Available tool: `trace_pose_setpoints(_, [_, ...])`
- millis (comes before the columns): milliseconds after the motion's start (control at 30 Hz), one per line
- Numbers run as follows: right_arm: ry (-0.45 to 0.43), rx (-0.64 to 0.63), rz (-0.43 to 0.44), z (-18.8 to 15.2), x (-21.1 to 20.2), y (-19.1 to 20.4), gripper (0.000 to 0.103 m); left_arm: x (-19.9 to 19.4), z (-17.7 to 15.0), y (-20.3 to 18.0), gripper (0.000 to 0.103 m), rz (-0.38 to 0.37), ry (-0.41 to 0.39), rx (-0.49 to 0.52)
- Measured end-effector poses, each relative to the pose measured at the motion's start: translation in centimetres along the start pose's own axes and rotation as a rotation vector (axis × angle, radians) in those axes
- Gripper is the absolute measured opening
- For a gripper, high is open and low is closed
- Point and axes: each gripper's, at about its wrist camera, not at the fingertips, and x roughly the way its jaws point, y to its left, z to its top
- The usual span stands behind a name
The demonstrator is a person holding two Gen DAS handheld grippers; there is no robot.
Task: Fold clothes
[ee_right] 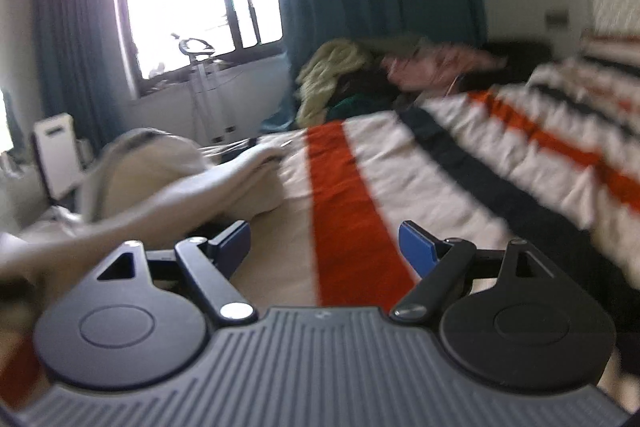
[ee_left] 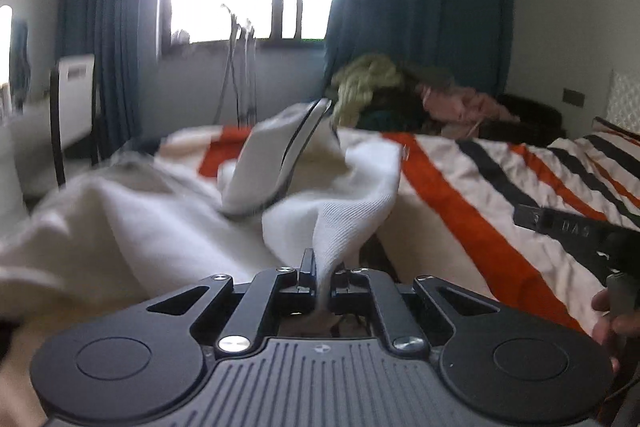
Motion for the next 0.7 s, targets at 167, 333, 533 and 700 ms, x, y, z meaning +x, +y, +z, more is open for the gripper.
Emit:
trace_pose_setpoints(167, [0.121,0.185,0.127,-0.2,1.0,-1.3,0.079,0.2,-0.4,0.6,0.008,-0.014,0.04,-0.026])
trace_pose_setpoints(333, [0.199,0.318,0.197,-0.9,2.4,-2.0,0.068,1.3,-0.7,0.3,0.021,-0.028,0.073,0.001])
trace_pose_setpoints(533, [0.291,0.387,0.247,0.6,7.4,-2.0,0.068,2.6,0.0,0.0,0.07,-0.062,0.047,-0.05])
trace_pose_setpoints(700, [0.295,0.383,0.256,3.3,14.2,-0.9,0.068,4.6,0.5,1.2,0.078,-0.098,-0.007,-0.133])
